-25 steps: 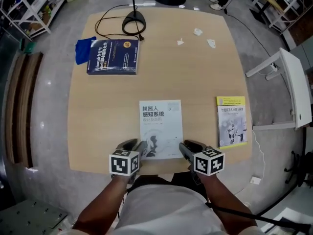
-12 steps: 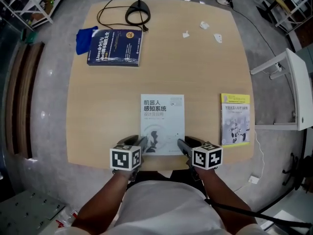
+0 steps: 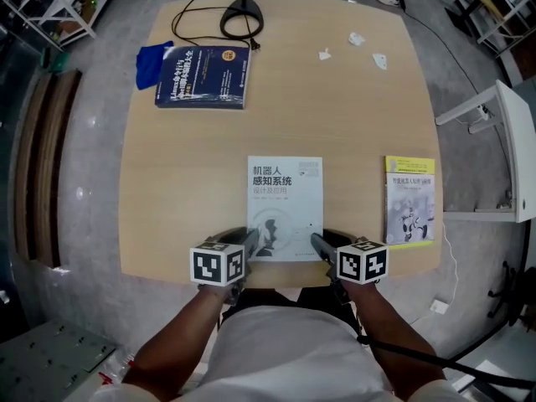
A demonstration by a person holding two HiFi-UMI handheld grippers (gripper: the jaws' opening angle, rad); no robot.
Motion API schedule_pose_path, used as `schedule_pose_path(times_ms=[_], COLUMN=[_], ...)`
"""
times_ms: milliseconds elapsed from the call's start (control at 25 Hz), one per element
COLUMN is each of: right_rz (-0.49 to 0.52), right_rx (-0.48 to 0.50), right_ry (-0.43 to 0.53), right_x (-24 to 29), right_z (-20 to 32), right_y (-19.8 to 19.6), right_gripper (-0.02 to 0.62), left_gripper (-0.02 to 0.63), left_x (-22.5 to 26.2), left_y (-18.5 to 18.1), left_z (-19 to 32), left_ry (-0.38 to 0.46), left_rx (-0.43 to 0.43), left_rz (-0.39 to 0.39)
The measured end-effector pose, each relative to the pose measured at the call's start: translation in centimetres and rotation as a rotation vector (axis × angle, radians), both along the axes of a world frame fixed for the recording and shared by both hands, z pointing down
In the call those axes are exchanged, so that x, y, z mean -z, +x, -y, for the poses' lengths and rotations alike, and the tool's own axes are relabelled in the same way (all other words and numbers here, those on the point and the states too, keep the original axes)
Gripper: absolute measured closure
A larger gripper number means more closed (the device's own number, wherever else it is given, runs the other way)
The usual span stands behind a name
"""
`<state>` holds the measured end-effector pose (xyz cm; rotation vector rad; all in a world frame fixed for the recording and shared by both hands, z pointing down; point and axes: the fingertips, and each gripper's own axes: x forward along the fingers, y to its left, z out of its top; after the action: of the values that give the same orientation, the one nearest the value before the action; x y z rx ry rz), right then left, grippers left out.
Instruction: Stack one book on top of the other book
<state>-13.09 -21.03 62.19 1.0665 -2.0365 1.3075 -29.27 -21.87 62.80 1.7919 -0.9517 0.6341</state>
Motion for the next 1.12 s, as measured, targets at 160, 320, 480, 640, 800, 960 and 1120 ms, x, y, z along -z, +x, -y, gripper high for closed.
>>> schedule_pose_path(times_ms=[160, 320, 480, 640, 800, 960, 1120], right_rz=[0.004, 0.011, 0.013, 0.0, -0.019, -0.03, -0.024], right_rx=[-0.002, -0.019, -0.013, -0.025, -0.024, 0.004, 0.031], right_ry=[-0.005, -0.019, -0.036, -0.041, -0.03, -0.038, -0.048], right_x=[0.2, 0.4, 0.5, 0.5, 0.4, 0.3, 0.1], right_z=[0.0, -0.9, -2.4, -3.9, -4.6, -6.2, -7.3], right_y=[0.1, 0.2, 0.2, 0.6, 0.9, 1.2, 1.4], right_gripper=[0.491, 0.491, 0.49, 0.491, 0.491, 0.49, 0.491], left_gripper=[0.514, 0.514, 0.52, 0.523, 0.523, 0.526, 0.529], left_x=[0.4, 0.3, 0.3, 0.4, 0.5, 0.6, 0.5], left_y=[-0.3, 0.1, -0.3, 0.1, 0.5, 0.8, 1.0], left_z=[0.1, -0.8, -1.6, -2.9, -3.7, -5.3, -7.1], left_ry=[-0.005, -0.008, -0.029, -0.041, -0.03, -0.032, -0.046], left_rx=[0.017, 0.001, 0.013, -0.033, -0.058, -0.055, -0.041], left_rz=[0.001, -0.012, -0.053, -0.064, -0.063, -0.063, -0.065])
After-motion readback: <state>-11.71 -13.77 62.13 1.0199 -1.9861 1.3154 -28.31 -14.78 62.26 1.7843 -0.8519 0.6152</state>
